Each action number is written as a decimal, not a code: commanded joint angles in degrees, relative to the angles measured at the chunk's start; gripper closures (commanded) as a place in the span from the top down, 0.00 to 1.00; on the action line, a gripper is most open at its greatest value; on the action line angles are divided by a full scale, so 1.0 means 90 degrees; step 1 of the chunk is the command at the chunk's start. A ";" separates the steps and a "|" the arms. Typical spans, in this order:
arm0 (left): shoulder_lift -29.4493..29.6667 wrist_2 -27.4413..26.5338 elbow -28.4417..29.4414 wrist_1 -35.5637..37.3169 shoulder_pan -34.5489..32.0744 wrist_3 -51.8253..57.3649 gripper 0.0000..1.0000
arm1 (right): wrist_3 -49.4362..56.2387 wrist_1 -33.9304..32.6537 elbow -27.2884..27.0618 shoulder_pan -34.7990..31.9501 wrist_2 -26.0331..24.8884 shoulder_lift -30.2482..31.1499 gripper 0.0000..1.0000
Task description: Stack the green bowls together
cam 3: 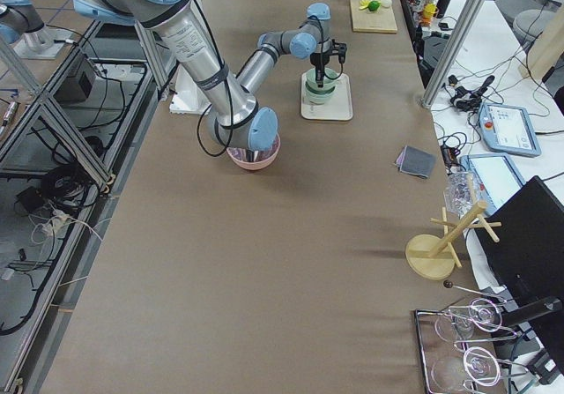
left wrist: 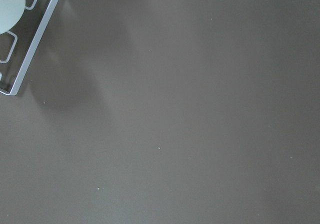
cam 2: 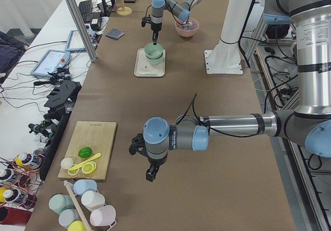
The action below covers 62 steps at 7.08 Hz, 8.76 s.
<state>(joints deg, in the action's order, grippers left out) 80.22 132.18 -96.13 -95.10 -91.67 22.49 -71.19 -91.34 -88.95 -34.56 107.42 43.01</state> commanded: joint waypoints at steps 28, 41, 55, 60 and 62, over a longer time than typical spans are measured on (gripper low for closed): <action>-0.0104 0.0021 0.0115 -0.0048 0.0010 0.0011 0.98 | 0.7059 0.0472 -0.1494 -0.4672 0.1737 0.5621 1.00; 0.0149 -0.0057 0.0163 -0.0029 0.0020 -0.0038 0.98 | 0.7763 0.0530 -0.2109 -0.5711 0.2508 0.7067 1.00; 0.0042 -0.0047 0.0212 -0.0058 0.0010 -0.0018 0.98 | 0.7763 0.0540 -0.2128 -0.5711 0.2547 0.7048 1.00; 0.0081 -0.0057 0.0066 -0.0039 0.0010 -0.0077 0.98 | 0.7744 0.0793 -0.2109 -0.5711 0.2537 0.7048 1.00; 0.0120 -0.0057 0.0075 -0.0029 0.0010 -0.0087 0.98 | 0.7734 0.0794 -0.2089 -0.5711 0.2528 0.7048 1.00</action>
<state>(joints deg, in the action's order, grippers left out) 81.10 131.67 -95.45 -95.40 -91.58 21.75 -1.49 -84.32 -107.90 -85.96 130.28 106.44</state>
